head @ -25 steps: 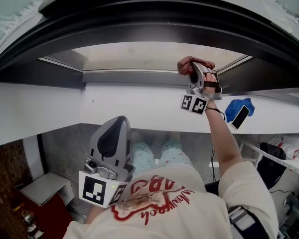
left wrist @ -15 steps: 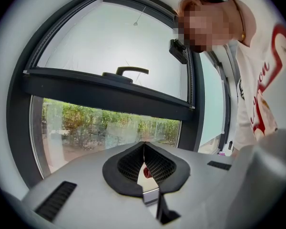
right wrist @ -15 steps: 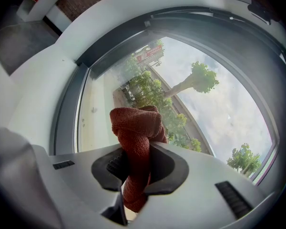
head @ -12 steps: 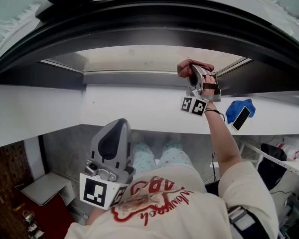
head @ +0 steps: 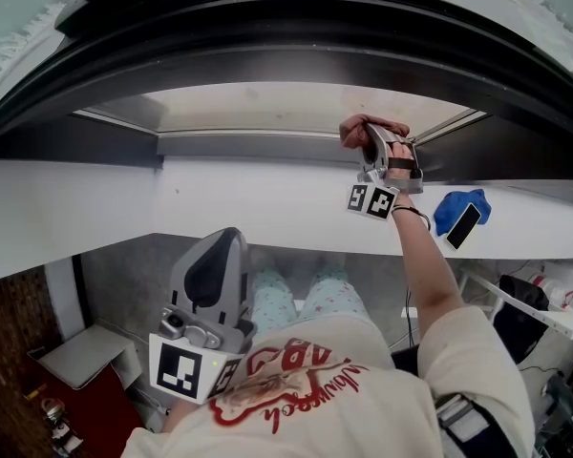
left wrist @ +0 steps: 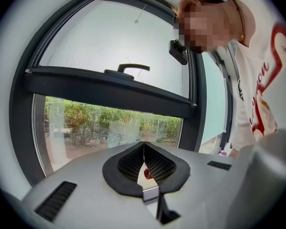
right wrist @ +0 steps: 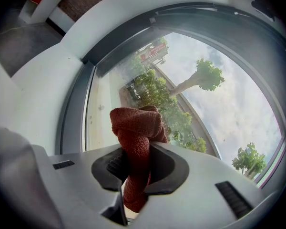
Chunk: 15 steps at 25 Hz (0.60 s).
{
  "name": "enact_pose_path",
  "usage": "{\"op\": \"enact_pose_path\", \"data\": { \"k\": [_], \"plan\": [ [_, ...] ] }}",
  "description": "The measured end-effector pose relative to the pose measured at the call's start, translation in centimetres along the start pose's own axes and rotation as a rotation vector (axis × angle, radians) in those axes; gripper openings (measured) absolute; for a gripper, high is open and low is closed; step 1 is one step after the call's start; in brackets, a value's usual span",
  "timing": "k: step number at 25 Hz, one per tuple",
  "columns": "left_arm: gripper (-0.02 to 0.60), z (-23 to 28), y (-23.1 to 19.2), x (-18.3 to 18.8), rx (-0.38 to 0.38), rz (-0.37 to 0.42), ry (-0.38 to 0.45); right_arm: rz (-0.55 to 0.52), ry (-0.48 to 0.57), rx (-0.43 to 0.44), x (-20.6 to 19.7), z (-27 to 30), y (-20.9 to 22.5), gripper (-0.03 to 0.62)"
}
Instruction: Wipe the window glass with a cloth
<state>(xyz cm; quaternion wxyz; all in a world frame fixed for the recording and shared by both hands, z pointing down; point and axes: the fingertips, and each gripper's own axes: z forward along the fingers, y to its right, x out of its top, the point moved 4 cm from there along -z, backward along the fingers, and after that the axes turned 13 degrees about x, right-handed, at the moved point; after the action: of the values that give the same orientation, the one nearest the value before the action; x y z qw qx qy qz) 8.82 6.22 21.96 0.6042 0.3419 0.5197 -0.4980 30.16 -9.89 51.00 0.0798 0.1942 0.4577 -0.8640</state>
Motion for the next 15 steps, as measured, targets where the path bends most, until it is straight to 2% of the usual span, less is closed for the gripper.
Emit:
{"op": "enact_pose_path", "data": {
  "k": [15],
  "plan": [
    [0.021,0.2,0.6,-0.9,0.004,-0.003,-0.024,0.006,0.006,0.035,-0.8,1.0,-1.4,0.077]
  ]
}}
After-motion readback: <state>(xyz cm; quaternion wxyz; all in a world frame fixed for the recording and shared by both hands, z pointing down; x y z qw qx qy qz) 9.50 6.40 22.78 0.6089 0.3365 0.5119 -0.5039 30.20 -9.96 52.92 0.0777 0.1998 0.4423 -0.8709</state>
